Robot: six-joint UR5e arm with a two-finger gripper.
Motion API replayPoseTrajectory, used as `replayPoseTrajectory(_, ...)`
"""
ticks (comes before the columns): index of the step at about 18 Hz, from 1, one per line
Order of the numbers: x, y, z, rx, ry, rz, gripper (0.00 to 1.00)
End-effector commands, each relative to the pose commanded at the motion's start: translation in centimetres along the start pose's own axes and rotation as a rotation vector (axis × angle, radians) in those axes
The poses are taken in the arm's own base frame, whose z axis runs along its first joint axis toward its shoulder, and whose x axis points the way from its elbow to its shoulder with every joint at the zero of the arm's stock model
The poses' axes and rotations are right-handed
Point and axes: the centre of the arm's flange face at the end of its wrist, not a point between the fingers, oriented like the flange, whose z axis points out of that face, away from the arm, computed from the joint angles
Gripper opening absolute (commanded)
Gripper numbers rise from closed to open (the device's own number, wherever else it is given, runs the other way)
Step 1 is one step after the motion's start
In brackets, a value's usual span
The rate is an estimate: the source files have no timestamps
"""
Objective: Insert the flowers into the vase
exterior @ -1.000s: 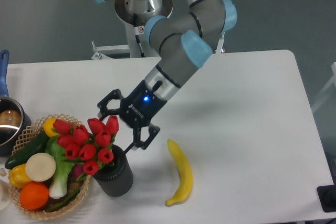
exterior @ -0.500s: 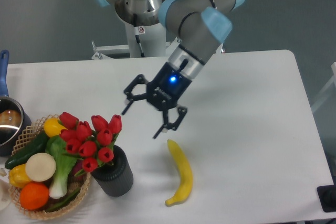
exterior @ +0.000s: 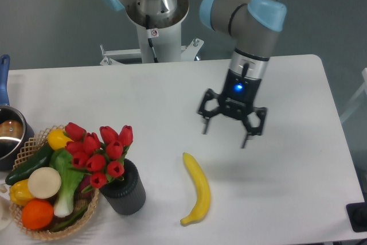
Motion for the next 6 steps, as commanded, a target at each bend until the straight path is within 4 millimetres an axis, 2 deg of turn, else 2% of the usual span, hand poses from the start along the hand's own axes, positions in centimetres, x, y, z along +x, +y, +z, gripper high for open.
replayPoseTrajectory(6,0.2,0.99,0.25,-0.074,-0.021,0.004,1.0)
